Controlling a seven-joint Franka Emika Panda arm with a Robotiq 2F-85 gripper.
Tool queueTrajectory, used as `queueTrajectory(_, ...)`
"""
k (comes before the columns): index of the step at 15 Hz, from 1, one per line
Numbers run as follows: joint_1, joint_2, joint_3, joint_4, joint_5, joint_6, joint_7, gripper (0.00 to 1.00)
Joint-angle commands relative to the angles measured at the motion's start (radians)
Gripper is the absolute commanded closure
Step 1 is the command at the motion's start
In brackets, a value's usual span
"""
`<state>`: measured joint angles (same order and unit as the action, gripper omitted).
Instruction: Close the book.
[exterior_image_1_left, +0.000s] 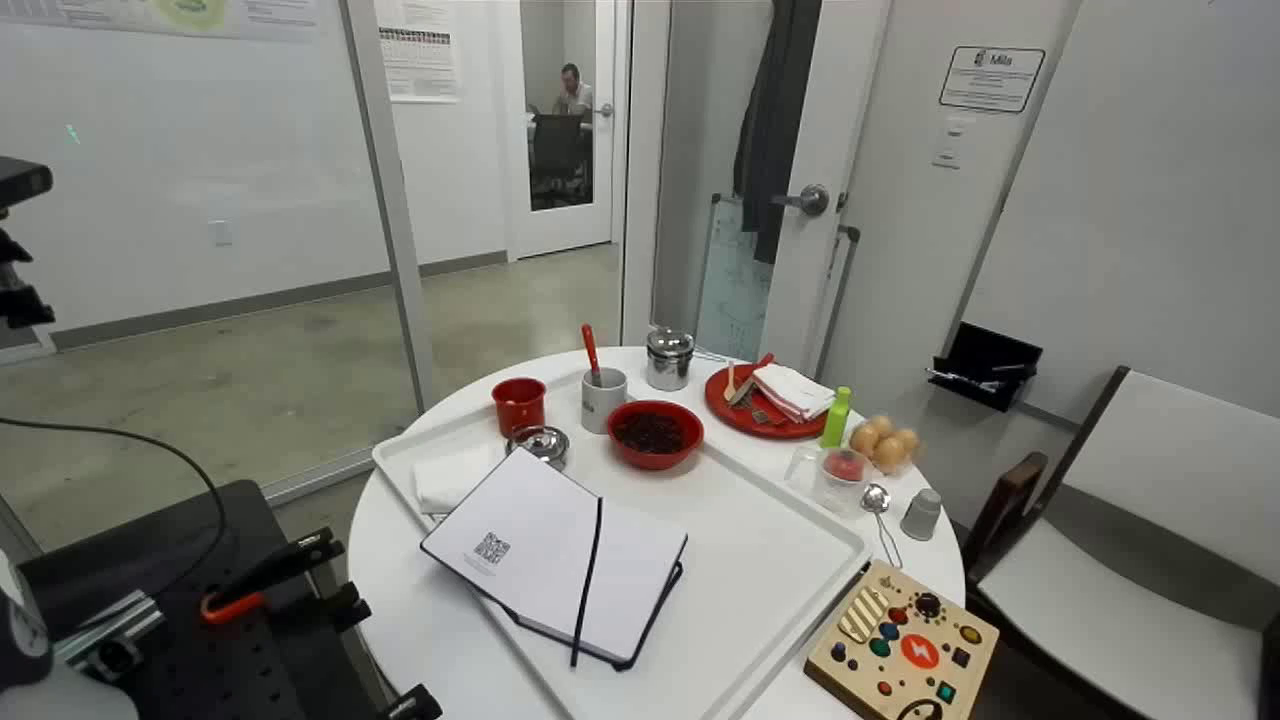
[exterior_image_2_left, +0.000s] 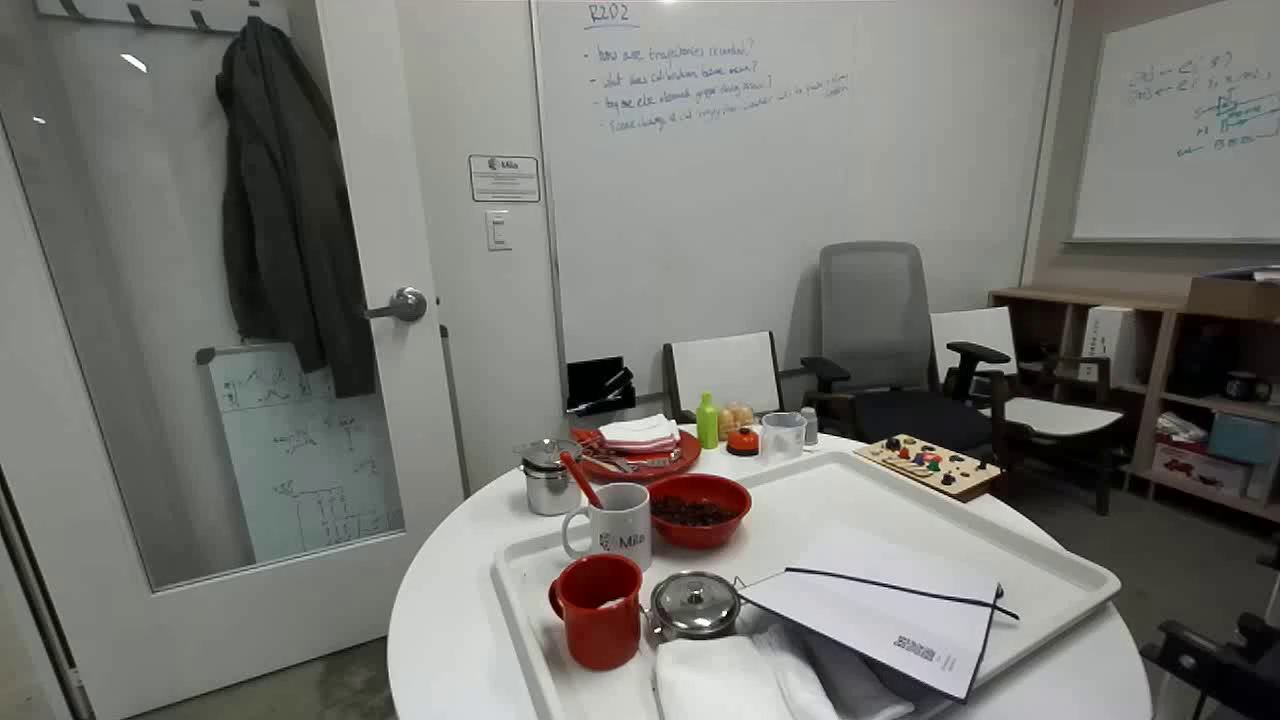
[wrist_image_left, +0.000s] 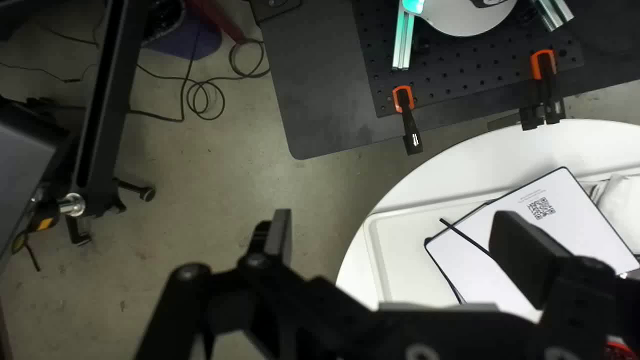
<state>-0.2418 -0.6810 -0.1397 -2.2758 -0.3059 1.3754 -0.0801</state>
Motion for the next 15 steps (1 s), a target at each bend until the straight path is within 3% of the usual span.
queueTrajectory(1,0.032,-0.002,-0.021,0.003,-0.01,-0.007,0.015,0.0)
queueTrajectory(4,0.102,0.03,-0.005,-0.025,-0.043,0.005,-0.089,0.0)
queueTrajectory(8,0.194,0.095,0.034,-0.083,-0.054,0.062,-0.13,0.0)
queueTrajectory(11,0.228,0.169,0.118,-0.123,-0.121,0.148,-0.024,0.0)
queueTrajectory(15,0.258,0.276,0.247,-0.158,-0.167,0.291,0.231,0.0)
